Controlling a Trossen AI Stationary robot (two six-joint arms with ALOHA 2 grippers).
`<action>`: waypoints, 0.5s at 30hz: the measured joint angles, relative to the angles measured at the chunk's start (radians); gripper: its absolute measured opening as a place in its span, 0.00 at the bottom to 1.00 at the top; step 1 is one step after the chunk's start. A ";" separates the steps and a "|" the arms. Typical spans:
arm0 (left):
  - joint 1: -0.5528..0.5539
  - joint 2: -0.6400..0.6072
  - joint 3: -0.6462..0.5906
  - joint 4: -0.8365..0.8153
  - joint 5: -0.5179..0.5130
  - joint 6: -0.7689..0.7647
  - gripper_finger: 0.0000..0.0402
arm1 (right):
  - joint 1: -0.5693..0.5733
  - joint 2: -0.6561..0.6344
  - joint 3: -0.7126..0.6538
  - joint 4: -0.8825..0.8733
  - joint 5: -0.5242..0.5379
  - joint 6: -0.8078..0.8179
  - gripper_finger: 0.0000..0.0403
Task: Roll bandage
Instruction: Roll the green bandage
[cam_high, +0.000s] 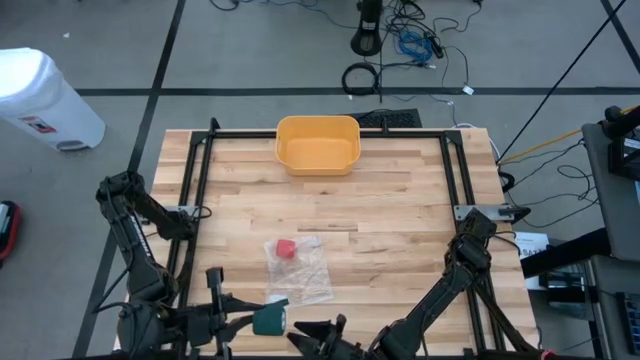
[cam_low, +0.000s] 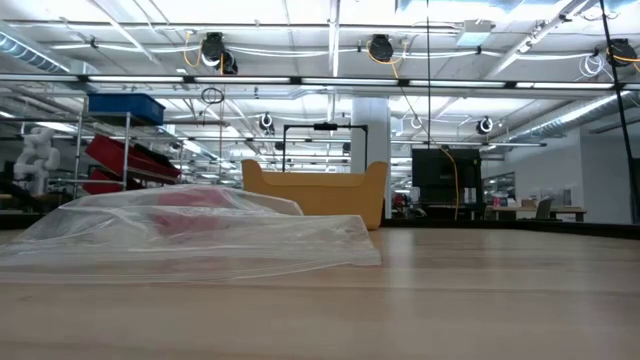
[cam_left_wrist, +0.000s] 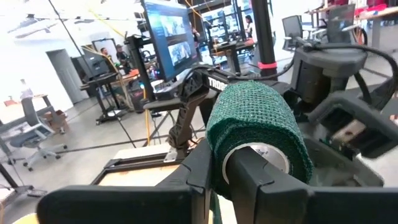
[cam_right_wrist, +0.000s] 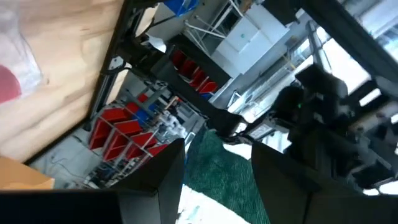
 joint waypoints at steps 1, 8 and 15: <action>0.000 0.000 0.000 0.002 0.000 -0.013 0.10 | -0.002 0.000 0.000 -0.001 -0.006 -0.014 0.43; -0.008 0.000 0.000 0.011 0.000 -0.038 0.10 | -0.036 0.000 0.000 -0.020 -0.023 -0.043 0.43; -0.010 0.000 0.000 0.005 0.001 -0.042 0.10 | -0.055 0.000 0.000 -0.017 -0.076 -0.128 0.43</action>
